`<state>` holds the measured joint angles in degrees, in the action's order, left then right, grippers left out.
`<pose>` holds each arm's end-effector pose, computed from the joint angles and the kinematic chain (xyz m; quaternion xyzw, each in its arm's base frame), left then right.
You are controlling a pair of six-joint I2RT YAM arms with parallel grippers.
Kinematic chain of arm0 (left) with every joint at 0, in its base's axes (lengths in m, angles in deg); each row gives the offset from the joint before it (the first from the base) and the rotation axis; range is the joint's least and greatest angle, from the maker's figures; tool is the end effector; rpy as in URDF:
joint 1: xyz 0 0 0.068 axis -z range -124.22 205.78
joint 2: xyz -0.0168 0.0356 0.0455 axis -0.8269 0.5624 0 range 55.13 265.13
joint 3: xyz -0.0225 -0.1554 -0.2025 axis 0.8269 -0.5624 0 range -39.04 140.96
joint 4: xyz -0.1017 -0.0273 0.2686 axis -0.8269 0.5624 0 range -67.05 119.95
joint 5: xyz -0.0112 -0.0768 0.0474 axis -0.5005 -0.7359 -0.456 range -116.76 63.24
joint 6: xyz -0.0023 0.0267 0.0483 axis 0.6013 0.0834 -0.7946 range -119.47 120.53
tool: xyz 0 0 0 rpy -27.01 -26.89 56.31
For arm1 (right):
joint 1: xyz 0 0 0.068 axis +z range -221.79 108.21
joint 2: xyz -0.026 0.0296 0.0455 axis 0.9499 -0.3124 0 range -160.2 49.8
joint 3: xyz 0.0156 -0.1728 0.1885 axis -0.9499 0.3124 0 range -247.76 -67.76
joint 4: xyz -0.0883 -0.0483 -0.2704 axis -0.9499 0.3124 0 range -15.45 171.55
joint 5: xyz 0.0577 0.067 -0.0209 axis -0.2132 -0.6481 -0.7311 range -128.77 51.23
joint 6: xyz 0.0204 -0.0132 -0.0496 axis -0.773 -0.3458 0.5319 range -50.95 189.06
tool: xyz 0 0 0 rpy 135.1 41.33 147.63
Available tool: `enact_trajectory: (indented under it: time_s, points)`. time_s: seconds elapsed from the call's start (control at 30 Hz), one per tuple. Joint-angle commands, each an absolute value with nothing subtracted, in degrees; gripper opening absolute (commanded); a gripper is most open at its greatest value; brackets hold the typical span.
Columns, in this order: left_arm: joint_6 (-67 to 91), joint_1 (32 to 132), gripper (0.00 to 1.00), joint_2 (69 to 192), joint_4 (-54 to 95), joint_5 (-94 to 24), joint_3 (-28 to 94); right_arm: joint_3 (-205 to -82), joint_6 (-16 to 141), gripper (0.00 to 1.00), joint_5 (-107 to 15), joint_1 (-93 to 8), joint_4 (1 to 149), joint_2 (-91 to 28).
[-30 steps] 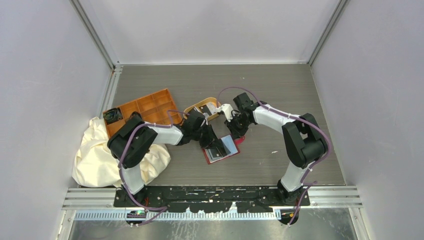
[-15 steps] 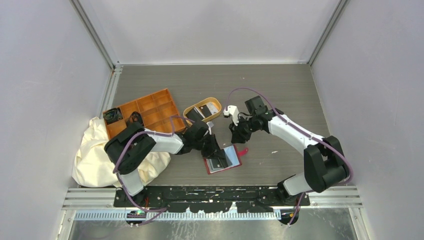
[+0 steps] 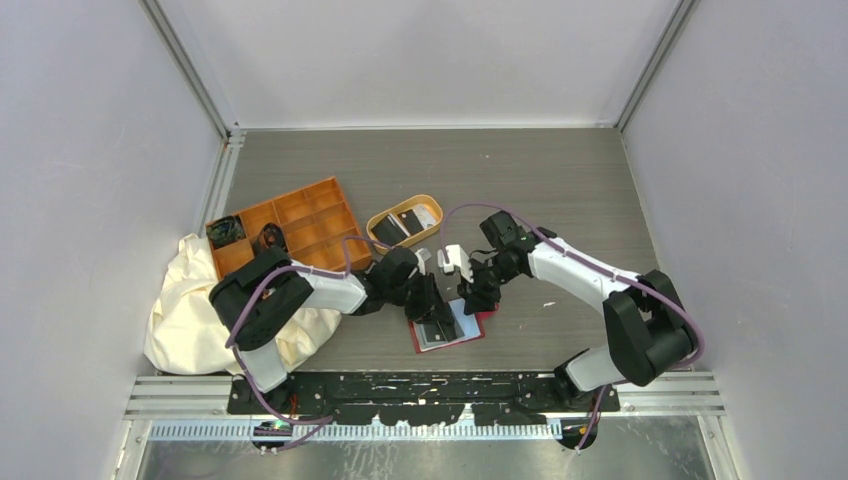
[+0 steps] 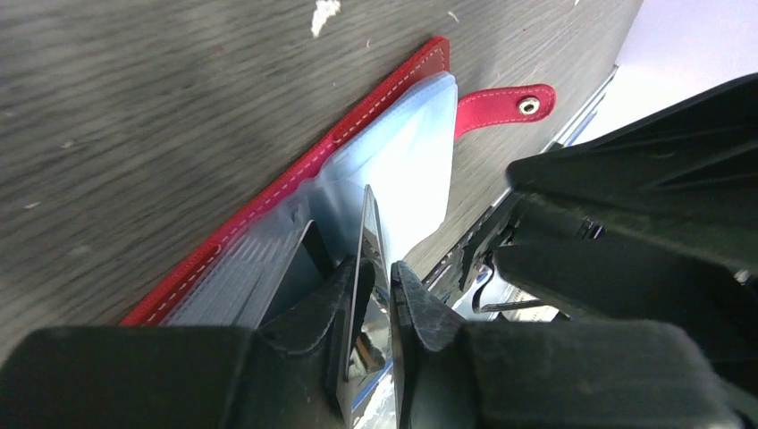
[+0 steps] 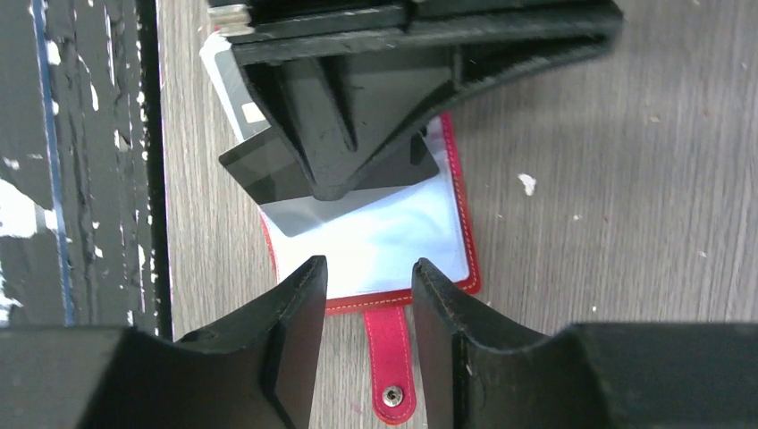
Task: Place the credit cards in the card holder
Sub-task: Insert the credit card into the card holder.
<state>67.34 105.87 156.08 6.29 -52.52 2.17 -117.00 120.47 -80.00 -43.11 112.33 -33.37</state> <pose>0.2027 -0.2678 0.0760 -0.0422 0.8977 -0.4377 0.0289 0.2366 0.1578 0.1585 -0.6374 0.6714 0.3115 0.2143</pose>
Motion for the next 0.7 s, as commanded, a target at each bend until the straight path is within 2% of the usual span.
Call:
enact_trajectory:
  time_s: [0.0, 0.67]
  points:
    - [65.6, 106.5, 0.22, 156.9, 8.6, -53.8, 1.6, -116.0, 128.3, 0.46, -76.9, -40.0, 111.2, -30.5]
    - [64.4, 105.0, 0.25, 151.9, 15.6, -52.7, 0.7, -116.1, 129.8, 0.47, -73.8, -37.7, 111.2, -31.8]
